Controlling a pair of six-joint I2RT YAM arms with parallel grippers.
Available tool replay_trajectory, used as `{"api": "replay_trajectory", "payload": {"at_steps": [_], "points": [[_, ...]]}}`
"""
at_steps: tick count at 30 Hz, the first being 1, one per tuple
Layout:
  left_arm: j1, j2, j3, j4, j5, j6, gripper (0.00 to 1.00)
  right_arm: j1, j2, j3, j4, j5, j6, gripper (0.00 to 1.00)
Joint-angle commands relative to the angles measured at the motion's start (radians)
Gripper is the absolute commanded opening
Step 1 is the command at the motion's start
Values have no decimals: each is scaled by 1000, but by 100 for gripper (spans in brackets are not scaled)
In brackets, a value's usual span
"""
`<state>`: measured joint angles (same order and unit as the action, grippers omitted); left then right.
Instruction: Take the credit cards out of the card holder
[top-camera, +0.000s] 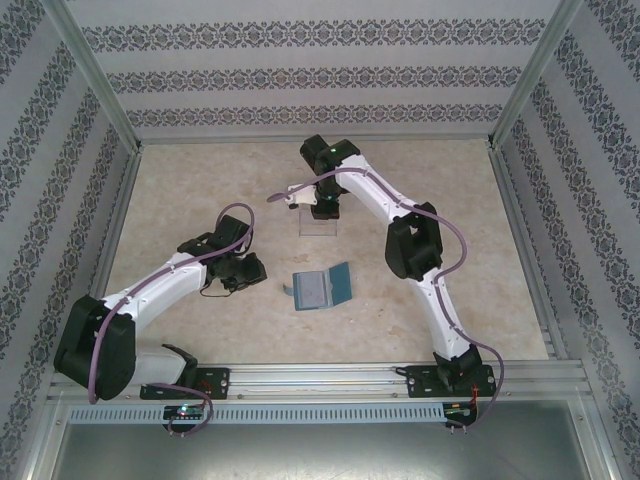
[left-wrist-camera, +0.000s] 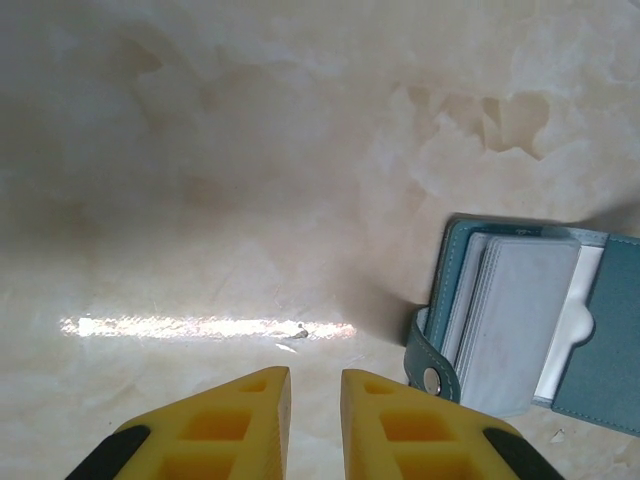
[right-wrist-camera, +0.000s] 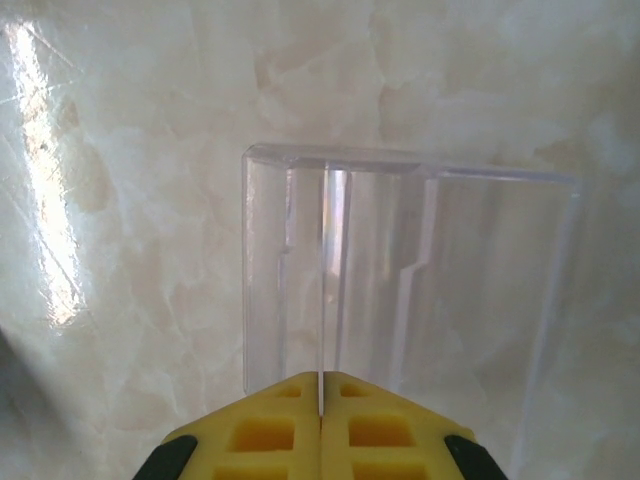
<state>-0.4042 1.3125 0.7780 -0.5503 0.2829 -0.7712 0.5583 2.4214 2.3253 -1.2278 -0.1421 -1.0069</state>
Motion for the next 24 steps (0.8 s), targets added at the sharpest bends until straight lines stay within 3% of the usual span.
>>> {"api": "replay_trajectory", "payload": {"at_steps": [1,12,19,24], "points": [[15,-9,-8,-36,-3,-2,21,-8,28,30,-66,-5,-33,0],[22,15,4,-26,5,-4,21,-12,69,32,-120,-71,-51,0],[24,33,26,-34,5,2,21,-17,84,59,-130,-73,-52,13],[26,39,32,-35,4,4,21,-26,78,94,-133,-65,-53,17]]}}
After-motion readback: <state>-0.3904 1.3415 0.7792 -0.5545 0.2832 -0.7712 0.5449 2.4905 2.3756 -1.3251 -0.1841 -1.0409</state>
